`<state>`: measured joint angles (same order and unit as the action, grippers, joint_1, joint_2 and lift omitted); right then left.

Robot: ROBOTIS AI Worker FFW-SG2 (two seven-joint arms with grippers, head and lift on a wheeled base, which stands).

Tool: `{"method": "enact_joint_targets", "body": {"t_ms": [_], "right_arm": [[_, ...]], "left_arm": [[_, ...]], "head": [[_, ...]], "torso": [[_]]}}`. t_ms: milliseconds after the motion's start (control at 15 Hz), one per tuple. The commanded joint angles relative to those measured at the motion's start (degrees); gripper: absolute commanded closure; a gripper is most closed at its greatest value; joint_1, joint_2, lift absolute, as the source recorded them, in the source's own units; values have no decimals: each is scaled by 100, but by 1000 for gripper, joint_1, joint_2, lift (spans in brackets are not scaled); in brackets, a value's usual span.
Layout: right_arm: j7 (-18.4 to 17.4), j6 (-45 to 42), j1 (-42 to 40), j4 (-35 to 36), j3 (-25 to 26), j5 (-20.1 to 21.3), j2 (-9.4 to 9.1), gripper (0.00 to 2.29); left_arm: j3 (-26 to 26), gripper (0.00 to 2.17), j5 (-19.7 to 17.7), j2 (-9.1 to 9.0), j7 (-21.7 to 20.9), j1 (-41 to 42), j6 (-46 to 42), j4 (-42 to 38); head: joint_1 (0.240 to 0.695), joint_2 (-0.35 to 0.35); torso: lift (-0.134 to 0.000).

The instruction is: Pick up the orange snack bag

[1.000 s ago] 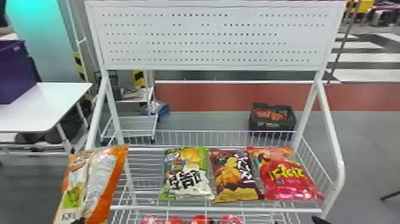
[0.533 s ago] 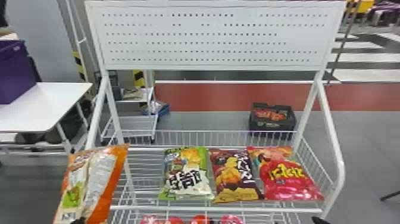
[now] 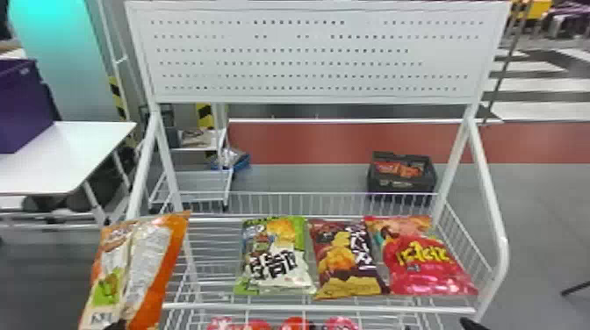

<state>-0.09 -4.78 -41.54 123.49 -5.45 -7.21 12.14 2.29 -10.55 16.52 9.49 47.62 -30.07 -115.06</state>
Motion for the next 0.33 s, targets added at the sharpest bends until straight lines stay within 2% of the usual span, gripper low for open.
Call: {"method": "enact_joint_targets", "body": {"t_ms": [0,267], "right_arm": [[0,-1,6,-9,0,0,-2,144],[0,-1,23,-18,-9,0,-10,144]], "left_arm": [[0,1379,0,0,0,-8,15,10],[9,1382,0,0,0,-25,-3,28]], "head": [[499,0],[499,0]], "torso": [[0],[0]]}}
